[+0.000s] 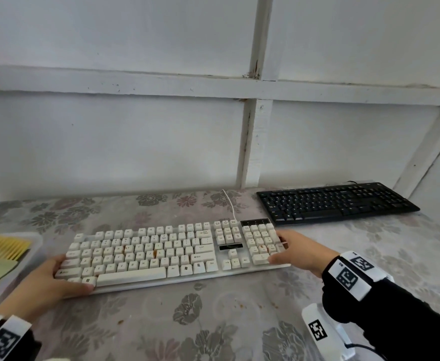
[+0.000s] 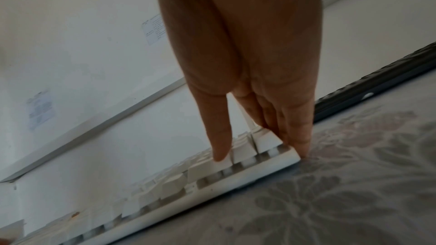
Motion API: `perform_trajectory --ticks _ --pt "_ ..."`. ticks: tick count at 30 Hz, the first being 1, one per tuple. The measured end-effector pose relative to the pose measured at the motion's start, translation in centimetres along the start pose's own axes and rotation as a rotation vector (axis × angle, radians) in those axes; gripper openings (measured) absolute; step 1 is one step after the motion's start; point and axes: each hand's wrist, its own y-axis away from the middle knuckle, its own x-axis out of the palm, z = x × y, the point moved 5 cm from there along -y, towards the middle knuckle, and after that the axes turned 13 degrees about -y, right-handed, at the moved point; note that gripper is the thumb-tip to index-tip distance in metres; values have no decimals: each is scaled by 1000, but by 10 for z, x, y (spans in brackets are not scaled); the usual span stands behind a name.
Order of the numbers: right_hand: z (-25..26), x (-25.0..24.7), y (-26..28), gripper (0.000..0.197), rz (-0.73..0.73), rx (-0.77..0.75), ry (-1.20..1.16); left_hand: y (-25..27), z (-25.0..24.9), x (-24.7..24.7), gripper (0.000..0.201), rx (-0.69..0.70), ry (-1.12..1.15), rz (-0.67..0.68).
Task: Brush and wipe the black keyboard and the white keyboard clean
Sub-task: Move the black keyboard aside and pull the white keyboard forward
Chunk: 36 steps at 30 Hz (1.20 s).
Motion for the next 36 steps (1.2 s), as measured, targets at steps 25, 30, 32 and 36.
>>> perform_trajectory --ticks 25,30,32,36 --pt "-61 -55 84 39 -68 57 -51 93 -13 54 131 36 -15 11" --pt "-57 -53 90 37 -78 61 0 117 -27 52 133 37 24 -8" --pt "-49 -49 96 40 -97 56 32 126 -33 51 110 44 28 -13" --pt "-16 -34 109 51 -129 -16 106 130 -31 47 77 71 25 -28"
